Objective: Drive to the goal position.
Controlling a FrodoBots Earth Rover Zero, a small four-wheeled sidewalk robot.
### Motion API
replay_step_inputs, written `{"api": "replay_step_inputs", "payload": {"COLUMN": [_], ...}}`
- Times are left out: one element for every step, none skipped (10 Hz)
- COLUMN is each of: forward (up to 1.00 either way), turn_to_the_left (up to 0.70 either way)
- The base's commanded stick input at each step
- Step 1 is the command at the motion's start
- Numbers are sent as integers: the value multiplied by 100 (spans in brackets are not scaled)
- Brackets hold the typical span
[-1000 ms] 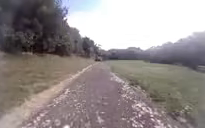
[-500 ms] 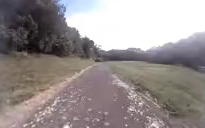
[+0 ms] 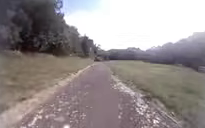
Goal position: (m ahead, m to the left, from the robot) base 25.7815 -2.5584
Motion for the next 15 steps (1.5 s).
{"api": "replay_step_inputs", "payload": {"forward": [100, 100, 100, 100, 100, 100, 100, 100, 100, 100, 100, 100, 100, 100, 100], "turn_to_the_left": [2, 3, 3, 3, 3, 3, 2, 2, 2, 2, 2, 2, 2, 2, 2]}}
